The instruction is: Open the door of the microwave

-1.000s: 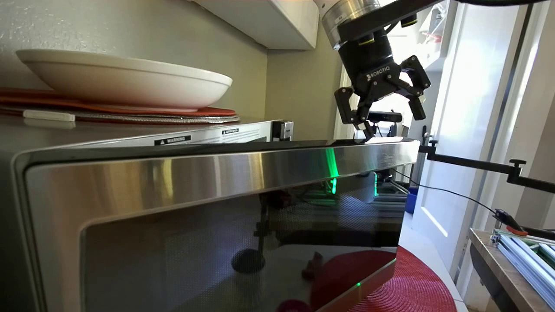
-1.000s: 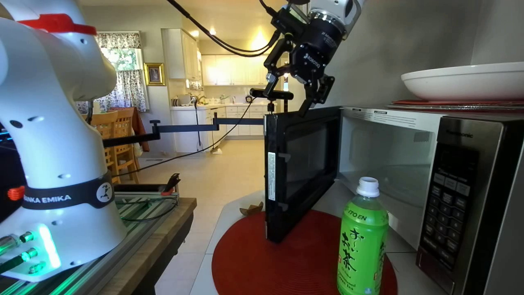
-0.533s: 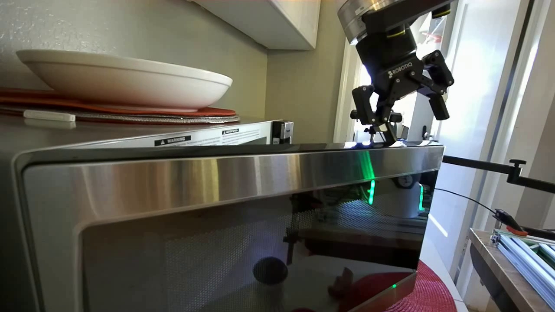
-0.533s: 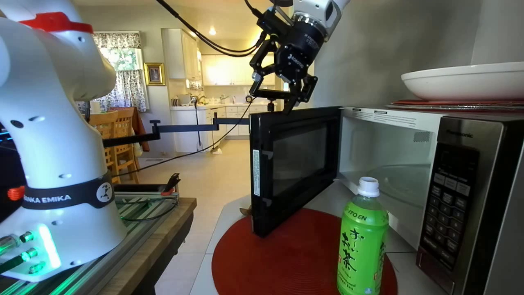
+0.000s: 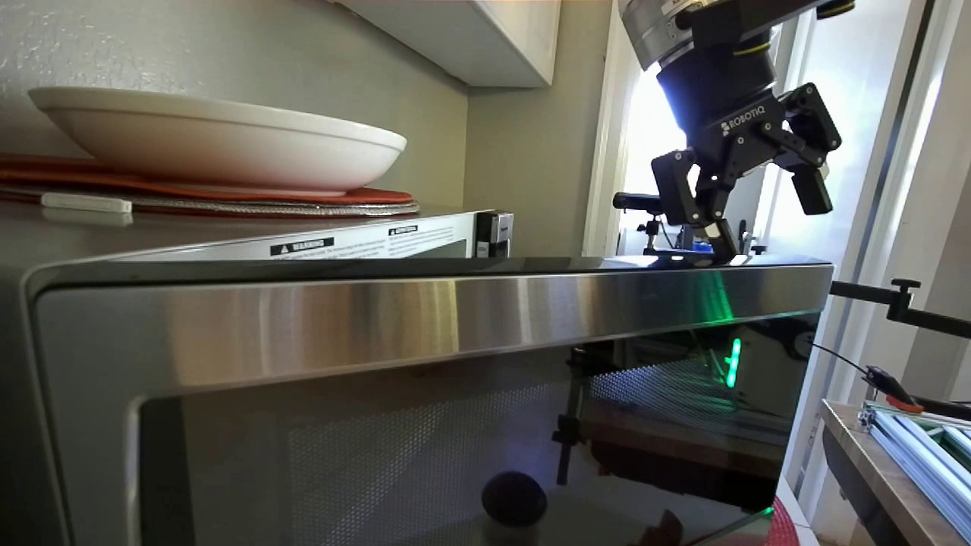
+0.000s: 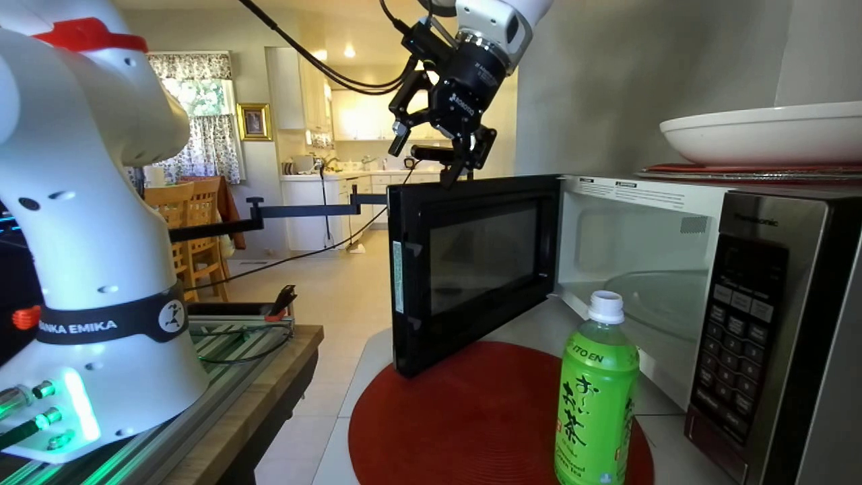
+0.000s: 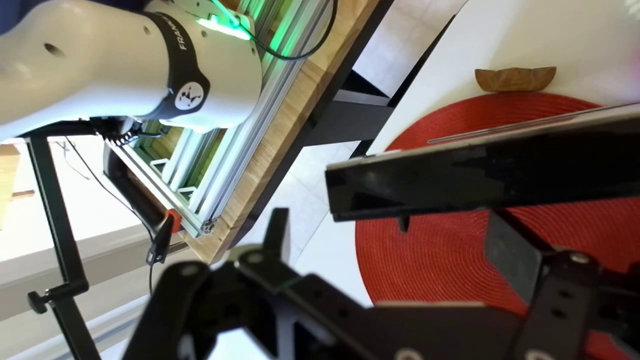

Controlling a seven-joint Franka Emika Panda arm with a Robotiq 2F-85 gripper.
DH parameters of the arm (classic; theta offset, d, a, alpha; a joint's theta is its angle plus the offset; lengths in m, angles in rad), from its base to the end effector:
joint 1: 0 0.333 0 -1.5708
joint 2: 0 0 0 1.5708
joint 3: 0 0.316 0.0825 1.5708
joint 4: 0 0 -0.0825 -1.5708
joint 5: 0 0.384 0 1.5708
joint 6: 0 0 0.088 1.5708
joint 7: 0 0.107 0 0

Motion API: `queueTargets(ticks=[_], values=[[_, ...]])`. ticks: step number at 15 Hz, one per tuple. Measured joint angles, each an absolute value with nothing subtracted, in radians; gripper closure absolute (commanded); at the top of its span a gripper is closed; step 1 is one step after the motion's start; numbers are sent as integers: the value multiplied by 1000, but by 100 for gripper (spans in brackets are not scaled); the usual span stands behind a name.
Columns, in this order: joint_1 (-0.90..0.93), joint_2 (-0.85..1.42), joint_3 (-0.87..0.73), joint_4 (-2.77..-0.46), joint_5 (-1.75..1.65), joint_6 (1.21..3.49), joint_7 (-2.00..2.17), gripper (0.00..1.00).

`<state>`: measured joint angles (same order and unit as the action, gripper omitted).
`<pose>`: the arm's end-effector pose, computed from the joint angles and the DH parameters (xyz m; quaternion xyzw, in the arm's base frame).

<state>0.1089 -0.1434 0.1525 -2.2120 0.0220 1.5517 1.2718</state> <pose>0.4213 0.1162 0.4094 0.8429 -0.4732 -0.1849 0.1775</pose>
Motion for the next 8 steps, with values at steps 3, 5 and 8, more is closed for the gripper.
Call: queueTargets(ticks=[3, 5, 8], values=[[113, -162, 164, -2228, 37, 1552, 1272, 0], [116, -172, 173, -2237, 46, 1552, 1272, 0], [122, -185, 185, -2249, 59, 1552, 1272, 0]])
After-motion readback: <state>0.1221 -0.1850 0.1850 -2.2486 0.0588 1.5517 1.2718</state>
